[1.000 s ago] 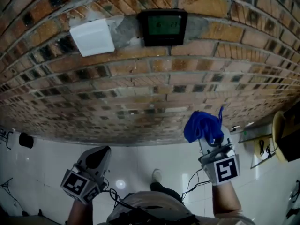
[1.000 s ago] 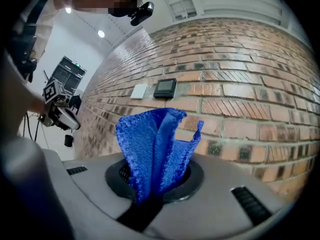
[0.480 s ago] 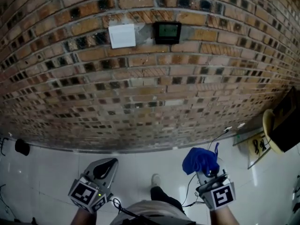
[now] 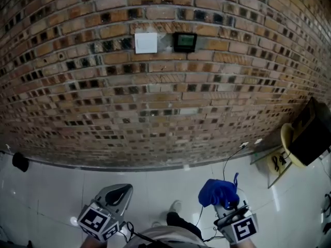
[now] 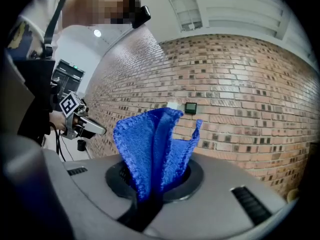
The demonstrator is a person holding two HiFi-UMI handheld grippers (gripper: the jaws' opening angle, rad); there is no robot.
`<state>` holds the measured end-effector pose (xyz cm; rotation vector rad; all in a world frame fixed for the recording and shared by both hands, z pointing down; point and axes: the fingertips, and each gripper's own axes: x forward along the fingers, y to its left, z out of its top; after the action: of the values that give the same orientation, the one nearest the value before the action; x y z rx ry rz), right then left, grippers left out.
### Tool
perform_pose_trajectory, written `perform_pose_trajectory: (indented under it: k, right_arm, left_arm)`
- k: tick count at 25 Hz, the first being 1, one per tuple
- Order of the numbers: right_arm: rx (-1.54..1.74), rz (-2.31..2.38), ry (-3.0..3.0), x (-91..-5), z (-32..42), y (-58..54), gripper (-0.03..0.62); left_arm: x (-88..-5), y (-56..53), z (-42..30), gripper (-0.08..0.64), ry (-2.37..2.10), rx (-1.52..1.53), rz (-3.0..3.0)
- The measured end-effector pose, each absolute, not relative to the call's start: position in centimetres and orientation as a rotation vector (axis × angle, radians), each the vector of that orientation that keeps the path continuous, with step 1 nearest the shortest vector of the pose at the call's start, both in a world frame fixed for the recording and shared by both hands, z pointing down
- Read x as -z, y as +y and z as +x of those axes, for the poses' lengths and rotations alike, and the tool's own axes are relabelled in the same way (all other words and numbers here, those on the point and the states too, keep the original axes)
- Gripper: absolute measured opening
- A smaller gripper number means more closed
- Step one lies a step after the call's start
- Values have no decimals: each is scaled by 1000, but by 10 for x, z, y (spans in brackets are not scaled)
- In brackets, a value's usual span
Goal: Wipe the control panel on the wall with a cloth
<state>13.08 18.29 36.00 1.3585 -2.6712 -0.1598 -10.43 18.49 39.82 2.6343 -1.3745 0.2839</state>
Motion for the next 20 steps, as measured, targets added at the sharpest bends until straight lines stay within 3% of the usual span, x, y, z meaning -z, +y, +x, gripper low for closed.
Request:
perform_pose_trajectory:
  k: [20]
  right_arm:
    - [244,1323,-2698,-339,114,212,86]
  left_arm:
    - [-392,209,-106,4,-1387,-279,2684]
